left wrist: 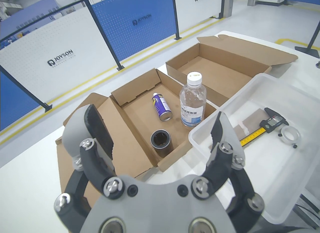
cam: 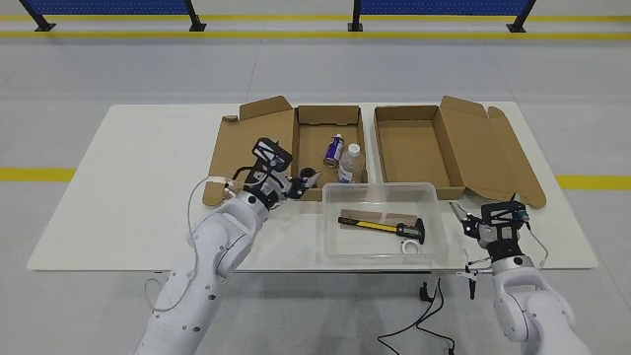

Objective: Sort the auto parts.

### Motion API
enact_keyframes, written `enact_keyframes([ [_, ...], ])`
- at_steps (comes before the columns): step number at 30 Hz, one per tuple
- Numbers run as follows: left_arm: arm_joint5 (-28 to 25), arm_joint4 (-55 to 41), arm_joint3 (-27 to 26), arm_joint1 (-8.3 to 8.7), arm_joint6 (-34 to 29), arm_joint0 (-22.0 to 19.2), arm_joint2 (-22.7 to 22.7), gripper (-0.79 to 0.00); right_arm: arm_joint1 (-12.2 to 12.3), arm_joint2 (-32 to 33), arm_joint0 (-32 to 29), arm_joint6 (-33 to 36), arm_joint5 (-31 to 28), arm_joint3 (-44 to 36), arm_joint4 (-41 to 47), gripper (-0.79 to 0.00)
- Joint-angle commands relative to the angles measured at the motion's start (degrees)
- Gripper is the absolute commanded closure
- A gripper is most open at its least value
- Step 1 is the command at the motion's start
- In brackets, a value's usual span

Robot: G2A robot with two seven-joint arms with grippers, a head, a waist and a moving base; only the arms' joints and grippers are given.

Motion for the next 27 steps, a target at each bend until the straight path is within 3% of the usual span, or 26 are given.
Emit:
enact_keyframes([
  [1,1.4,-1.4,-0.7,0.15,2.2,2.7,-1.5,-0.785,0.0,0.0,0.0,0.0,0.0,0.0,0.0,-0.785],
  [7,4.0,1.5,-1.3,0.89,7.5,8.5,-5.4,-0.785,0.0,0.0,0.0,0.0,0.0,0.0,0.0,-0.785],
  [13,3.3,1.2,-2.6,1.43,8.2,11.0,-8.5,-0.785,0.0,0.0,0.0,0.0,0.0,0.0,0.0,-0.785],
  [27,2.3,0.8,-3.2,1.62,7.8,11.4,-9.3,-0.785,-0.1,0.0,0.7,-0.6,-1.8,-2.1,0.8,-0.785],
])
